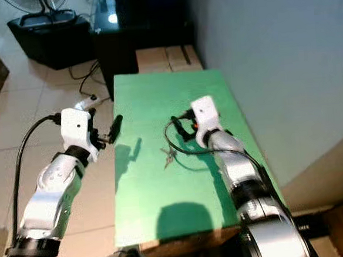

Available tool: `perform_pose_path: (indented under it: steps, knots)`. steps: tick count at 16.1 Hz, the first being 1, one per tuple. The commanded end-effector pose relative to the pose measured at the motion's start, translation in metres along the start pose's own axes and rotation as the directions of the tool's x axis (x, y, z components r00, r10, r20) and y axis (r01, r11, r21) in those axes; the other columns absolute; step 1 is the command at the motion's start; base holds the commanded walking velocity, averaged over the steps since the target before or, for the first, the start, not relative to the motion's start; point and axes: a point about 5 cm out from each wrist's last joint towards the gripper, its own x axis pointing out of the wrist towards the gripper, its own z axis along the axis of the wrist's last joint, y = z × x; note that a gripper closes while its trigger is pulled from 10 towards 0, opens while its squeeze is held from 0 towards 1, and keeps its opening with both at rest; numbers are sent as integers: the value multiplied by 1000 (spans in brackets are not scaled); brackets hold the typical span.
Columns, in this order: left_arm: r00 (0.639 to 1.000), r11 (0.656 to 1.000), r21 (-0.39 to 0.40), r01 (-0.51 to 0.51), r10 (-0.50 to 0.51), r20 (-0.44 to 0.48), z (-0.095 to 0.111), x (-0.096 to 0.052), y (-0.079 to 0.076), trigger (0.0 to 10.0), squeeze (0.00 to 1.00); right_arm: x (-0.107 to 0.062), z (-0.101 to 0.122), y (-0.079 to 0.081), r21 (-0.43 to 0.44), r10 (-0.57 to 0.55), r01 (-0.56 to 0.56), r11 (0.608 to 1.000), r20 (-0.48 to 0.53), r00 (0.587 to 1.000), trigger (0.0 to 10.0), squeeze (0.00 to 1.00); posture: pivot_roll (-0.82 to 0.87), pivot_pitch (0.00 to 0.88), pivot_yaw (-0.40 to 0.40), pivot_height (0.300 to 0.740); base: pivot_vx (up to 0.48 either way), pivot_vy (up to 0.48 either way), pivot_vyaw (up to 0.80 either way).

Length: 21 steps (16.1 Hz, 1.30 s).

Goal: Hang keys on a hook

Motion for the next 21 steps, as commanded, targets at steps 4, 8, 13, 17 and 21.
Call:
perform_pose_path:
  steps: [4,8,13,17,21]
  knots:
    - [999,999,-22,-45,45,12,-7,9,-1,10000,0,-45,-3,-15,66,-200,193,979,130,971,10000,0,-122,0,1,740,0,0,0]
    - [998,999,-10,-37,37,43,-4,18,-3,10000,0,-61,-14,-4,67,-230,224,972,104,968,10000,0,-135,0,16,740,0,0,0]
    - [995,1000,16,-17,15,95,0,19,-9,10000,0,-72,-10,4,96,-228,218,971,102,968,10000,0,-134,0,17,740,0,0,0]
    - [995,995,88,41,-49,87,-2,9,-13,10000,0,-85,-17,16,107,-203,197,974,49,978,10000,0,-108,0,34,740,60,0,0]
    - [995,993,91,73,-79,60,-8,-2,-13,10000,0,-98,-23,23,114,-203,199,973,15,979,10000,0,-105,41,52,740,283,0,0]
